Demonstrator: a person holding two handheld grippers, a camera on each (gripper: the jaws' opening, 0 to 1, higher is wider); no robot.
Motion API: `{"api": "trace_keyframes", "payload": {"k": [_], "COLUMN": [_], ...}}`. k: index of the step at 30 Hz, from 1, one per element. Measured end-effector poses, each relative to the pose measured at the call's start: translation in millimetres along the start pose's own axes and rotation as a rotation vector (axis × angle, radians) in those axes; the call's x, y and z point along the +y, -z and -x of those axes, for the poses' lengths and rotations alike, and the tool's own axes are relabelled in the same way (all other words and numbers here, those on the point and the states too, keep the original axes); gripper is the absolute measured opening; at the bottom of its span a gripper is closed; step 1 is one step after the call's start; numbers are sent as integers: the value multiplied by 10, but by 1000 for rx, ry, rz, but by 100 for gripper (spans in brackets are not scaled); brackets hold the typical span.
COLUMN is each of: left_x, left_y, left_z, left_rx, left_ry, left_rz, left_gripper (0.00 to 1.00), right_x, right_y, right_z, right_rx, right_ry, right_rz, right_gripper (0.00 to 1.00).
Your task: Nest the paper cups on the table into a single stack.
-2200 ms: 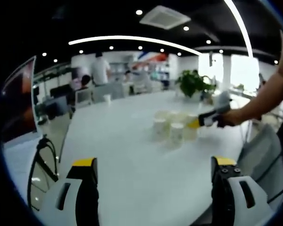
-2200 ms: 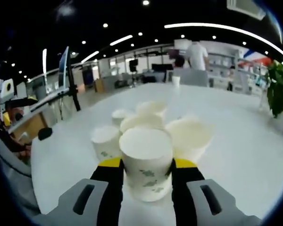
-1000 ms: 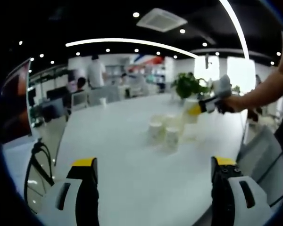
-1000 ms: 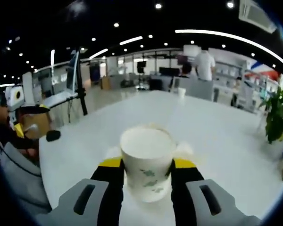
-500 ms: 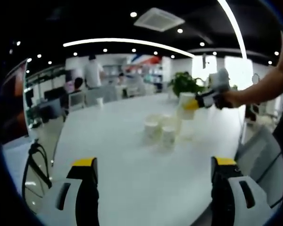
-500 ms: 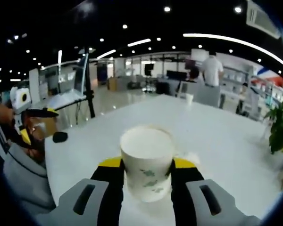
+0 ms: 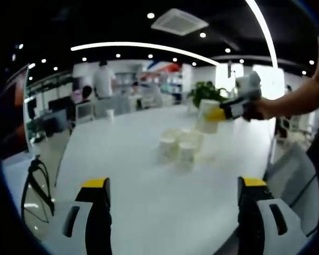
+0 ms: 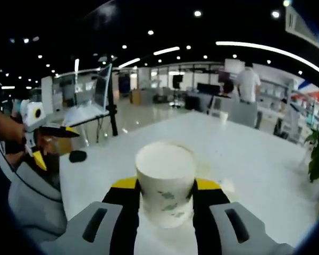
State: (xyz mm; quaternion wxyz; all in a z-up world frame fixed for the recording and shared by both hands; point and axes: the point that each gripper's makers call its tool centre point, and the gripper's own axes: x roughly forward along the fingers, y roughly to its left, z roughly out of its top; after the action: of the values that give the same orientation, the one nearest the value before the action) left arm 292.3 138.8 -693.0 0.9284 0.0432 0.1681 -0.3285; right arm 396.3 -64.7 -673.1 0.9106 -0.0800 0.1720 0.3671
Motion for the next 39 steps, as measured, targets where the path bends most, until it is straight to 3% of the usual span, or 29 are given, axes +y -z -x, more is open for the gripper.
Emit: {"api": "trace_keyframes", "payload": {"k": [15,33,39], "left_x": [-124,-293,-352], "left_y": [-50,-89,-116], "left_z": [-66,-163,-200], "left_rx": [-4,-2,-7], "left_ry": [22,66,86], "left_rz": [4,17,22], "left_gripper": [98,96,96], "right_x": [261,525,636], "right_y": [-69,-320,-277], "right_z": [63,206,245], "right_rx": [6,-72,-60], "right_ry": [-105,-173,-212], "right_rz": [31,34,55], "right_gripper": [35,36,36]}}
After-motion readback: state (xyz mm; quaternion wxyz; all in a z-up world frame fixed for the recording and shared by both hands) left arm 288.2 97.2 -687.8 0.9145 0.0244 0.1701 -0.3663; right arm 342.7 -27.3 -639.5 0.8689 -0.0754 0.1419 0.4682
